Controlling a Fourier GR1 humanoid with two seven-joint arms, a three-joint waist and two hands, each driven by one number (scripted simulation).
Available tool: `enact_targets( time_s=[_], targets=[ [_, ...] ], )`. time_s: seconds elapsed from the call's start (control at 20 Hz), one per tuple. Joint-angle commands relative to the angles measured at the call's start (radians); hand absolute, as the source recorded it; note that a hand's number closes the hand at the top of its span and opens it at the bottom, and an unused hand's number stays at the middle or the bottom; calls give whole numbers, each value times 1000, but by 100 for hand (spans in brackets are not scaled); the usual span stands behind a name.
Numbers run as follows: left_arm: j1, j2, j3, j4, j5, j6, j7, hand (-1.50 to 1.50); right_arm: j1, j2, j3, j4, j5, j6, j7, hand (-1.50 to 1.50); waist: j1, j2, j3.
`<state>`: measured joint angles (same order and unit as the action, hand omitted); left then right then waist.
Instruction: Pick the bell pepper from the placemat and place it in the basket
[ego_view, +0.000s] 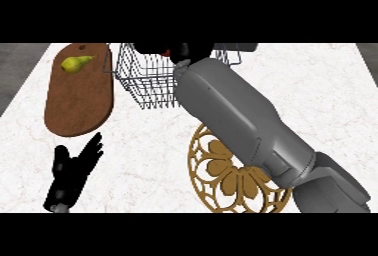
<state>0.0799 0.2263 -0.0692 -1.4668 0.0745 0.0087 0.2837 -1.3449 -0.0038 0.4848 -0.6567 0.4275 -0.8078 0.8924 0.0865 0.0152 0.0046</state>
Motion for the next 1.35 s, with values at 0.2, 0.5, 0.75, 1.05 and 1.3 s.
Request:
enact_targets(
  time_s=[0.2, 0.5, 0.75, 1.05, 1.3],
  targets=[
    [6, -4, 15, 52, 4, -8, 18, 0, -6, 4, 86, 168, -4, 68, -20, -150, -30, -1, -6],
    [64, 12, 47, 30, 15, -30, -18, 0, -49, 4, 77, 159, -19, 38, -44, -150, -45, -8, -6],
    [11, -11, 50, 85, -9, -4, -26, 0, -36, 4, 13, 179, -28, -76, -111, -150, -56, -5, -6],
    [65, -12, 70, 76, -3, -2, -29, 0, 40, -43, -37, 48, -1, -100, -62, -150, -97, -21, -5],
    [110, 6, 81, -7, 10, -11, 11, 0, 112, -141, -49, -78, 35, -53, 32, -150, -114, -30, -4]
  ],
)
